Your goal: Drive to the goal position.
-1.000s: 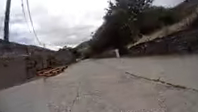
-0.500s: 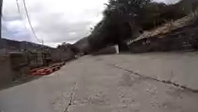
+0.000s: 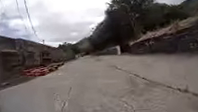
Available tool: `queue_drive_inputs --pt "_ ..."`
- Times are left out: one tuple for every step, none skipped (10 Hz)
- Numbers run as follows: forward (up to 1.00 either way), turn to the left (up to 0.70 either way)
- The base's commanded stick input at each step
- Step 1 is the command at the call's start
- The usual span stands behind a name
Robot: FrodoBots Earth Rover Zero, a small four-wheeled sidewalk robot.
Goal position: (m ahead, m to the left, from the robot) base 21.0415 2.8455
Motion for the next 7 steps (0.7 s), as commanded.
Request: queue_drive_inputs --pt "0.70 0.00" --pt "0.70 0.00" --pt "0.70 0.00" --pt "0.70 0.00" --pt "0.70 0.00" --pt "0.70 0.00" --pt "0.70 0.00"
